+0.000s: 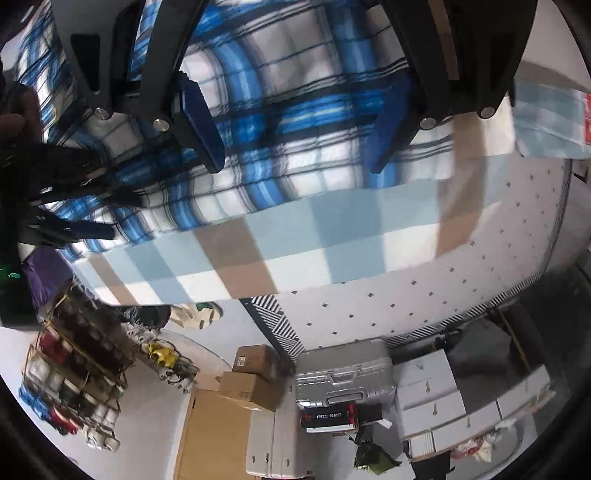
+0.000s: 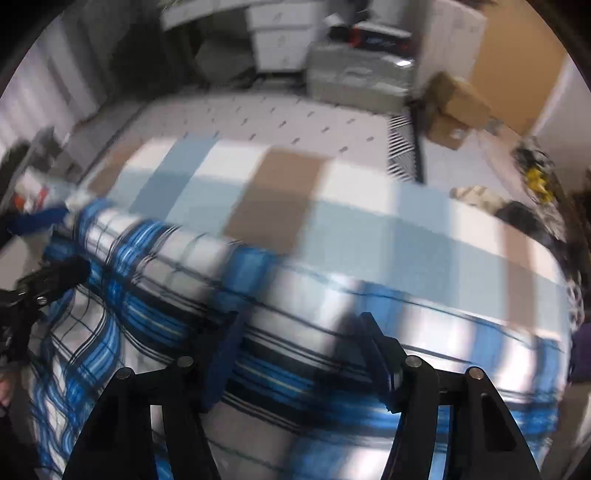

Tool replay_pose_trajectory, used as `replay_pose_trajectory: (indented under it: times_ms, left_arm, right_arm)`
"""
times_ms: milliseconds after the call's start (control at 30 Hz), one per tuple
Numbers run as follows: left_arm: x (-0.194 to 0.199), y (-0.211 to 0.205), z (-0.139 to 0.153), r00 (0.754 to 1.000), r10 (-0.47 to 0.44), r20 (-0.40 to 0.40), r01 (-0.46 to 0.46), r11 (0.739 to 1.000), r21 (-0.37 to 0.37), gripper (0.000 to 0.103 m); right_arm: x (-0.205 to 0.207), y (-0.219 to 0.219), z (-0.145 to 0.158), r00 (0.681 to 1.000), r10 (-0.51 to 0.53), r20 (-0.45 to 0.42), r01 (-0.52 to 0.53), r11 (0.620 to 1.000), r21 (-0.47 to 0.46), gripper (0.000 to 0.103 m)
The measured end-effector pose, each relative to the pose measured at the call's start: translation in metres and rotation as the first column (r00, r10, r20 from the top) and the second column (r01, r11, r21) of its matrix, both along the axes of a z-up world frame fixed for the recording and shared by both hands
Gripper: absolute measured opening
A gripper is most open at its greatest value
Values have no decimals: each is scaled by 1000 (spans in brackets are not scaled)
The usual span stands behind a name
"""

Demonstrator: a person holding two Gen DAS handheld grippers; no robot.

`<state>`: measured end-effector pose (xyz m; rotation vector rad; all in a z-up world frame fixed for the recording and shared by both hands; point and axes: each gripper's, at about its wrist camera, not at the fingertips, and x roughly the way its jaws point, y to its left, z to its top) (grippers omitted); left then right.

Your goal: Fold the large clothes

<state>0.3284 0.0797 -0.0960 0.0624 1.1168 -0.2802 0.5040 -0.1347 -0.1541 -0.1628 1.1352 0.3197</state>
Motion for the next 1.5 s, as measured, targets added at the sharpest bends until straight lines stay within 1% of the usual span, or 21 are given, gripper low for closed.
replay_pose_trajectory:
  times_ms: [100,167,233,267,300,400,467,533,567,600,633,700,767,833,867,1033,1167,1233,1267,1367,1500]
  left_arm:
    - [9,-15,-24,997,-24,-69,30,996,79,74]
    - [8,-21,-43,996,-21,-82,33,989,144,77]
    - [4,-15,-42,998,12,-69,-3,992,123,77]
    - [2,-12,-40,996,29,-79,-20,994,112,76]
    - [-2,-7,-34,995,46,-88,-37,994,98,76]
    - [-33,5,-5,995,45,-84,-39,996,74,75]
    - [-58,13,13,999,23,-45,-21,999,49,75]
    - [-100,21,38,1000,9,26,-9,1000,26,75]
    - [-121,26,50,999,1,52,-2,1000,8,75]
    - [-143,30,60,997,-3,77,4,1000,-12,75]
    - [-167,36,70,995,-1,104,4,1000,-26,75]
    - [-213,49,86,989,31,146,-25,999,-39,77]
    - [-241,48,91,982,62,178,-56,998,-37,84]
    - [-267,47,85,979,73,192,-73,997,-6,84]
    - [-279,45,82,978,77,194,-82,996,18,84]
    - [-335,41,57,977,133,165,-141,989,37,84]
    - [-365,42,44,976,174,131,-178,984,21,84]
    - [-369,41,38,979,180,99,-182,983,15,84]
    - [-372,41,38,980,179,89,-180,984,1,84]
    - [-385,37,47,979,177,105,-175,984,-31,84]
    - [-410,34,61,970,181,161,-180,983,-21,84]
  right_arm:
    - [-8,-59,15,991,-119,60,120,993,-17,64]
    - [-10,-90,7,984,-174,47,178,979,-97,64]
    - [-17,-116,-18,981,-193,-18,188,968,-166,64]
    - [-18,-121,-22,984,-175,-26,169,973,-155,64]
    - [-26,-125,-19,987,-158,21,160,979,-129,64]
    - [-48,-126,-9,986,-166,33,168,979,-112,64]
    - [-86,-125,16,988,-134,79,132,991,26,63]
    - [-128,-119,43,984,-106,143,90,989,115,63]
    - [-160,-116,59,978,-78,193,47,986,160,65]
    - [-192,-114,74,968,-57,243,10,982,191,73]
    - [-212,-111,86,956,-51,288,-12,977,213,79]
    - [-277,-107,110,910,-59,409,-54,964,259,102]
    - [-331,-110,124,857,-91,508,-77,951,299,103]
    - [-370,-111,131,824,-115,554,-77,947,311,103]
    - [-377,-111,132,821,-116,558,-75,949,307,103]
    - [-415,-102,106,872,-129,472,20,973,229,103]
    - [-433,-133,78,883,-236,405,151,961,230,103]
    - [-437,-143,65,872,-305,384,248,950,191,103]
    - [-440,-143,60,877,-312,366,249,946,208,103]
    - [-444,-122,51,940,-186,287,116,963,245,103]
    - [-452,-76,41,963,-37,266,-49,950,309,103]
